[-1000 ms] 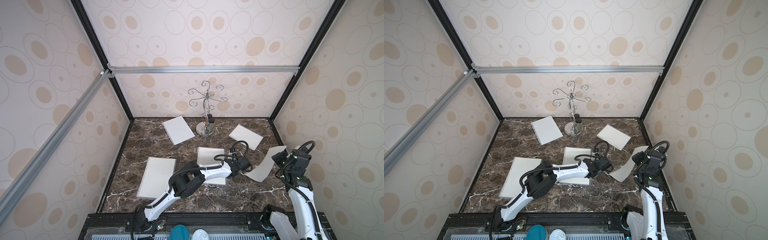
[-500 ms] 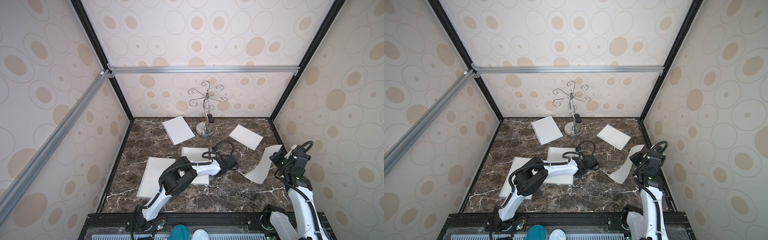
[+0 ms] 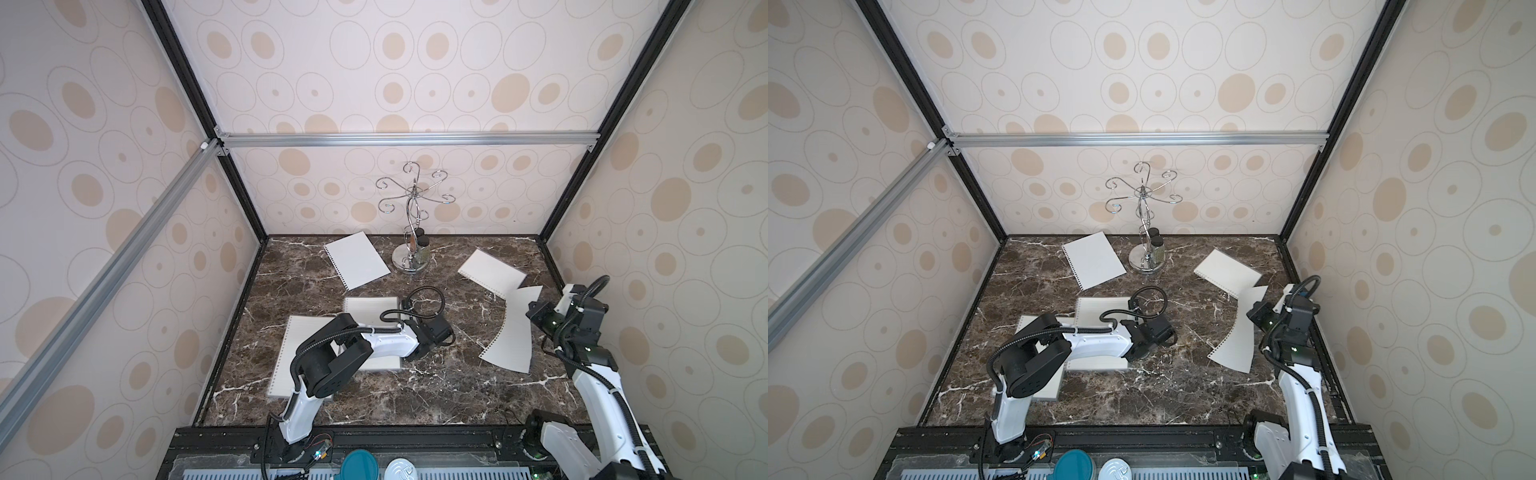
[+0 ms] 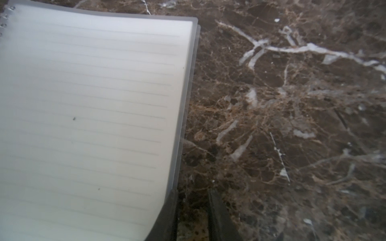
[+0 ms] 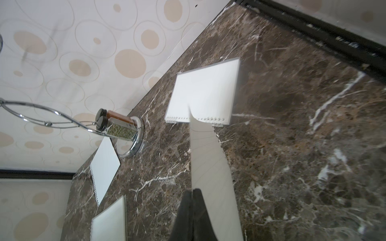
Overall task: Tear off pages from different notebooks
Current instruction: Move the notebook to the center of the board, then place the paper at the center of the board.
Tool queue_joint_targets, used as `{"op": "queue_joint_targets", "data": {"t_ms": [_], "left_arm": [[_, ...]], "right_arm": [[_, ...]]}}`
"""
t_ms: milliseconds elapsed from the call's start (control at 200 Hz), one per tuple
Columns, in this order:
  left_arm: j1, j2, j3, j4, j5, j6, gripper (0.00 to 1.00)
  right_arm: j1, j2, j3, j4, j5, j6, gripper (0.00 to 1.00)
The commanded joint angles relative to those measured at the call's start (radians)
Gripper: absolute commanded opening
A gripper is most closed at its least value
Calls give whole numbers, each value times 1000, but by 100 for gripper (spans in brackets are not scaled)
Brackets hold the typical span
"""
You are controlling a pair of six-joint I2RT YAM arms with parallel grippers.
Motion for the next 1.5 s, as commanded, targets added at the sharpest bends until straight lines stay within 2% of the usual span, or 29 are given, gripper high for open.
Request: {"op": "queue_joint_targets", "data": {"t_ms": [0, 155, 260, 405, 625, 815, 1065, 1200, 1336, 1496], "left_arm": [[42, 2, -63, -66, 29, 5, 25], [68, -78, -145, -1, 30, 61, 25], [72, -135, -193, 78, 67, 128, 25], [72, -200, -224, 176, 142, 201, 25], [73, -285, -231, 200, 180, 242, 24], [73, -361, -272, 227, 185, 250, 24], [77, -436, -336, 279, 189, 254, 25], [77, -441, -355, 293, 189, 244, 24], [80, -438, -359, 299, 194, 238, 24], [80, -443, -362, 304, 200, 236, 24]], "right_arm": [[135, 17, 49, 40, 34, -17, 0], [316, 80, 113, 88, 84, 8, 0], [389, 122, 163, 143, 102, 16, 0], [386, 251, 227, 298, 41, 69, 0], [357, 521, 431, 334, 93, 46, 0], [312, 788, 559, 378, 59, 64, 0], [313, 945, 528, 488, 196, 205, 0], [332, 918, 417, 569, 310, 300, 0], [383, 885, 358, 561, 399, 344, 0], [417, 929, 334, 626, 386, 408, 0]]}}
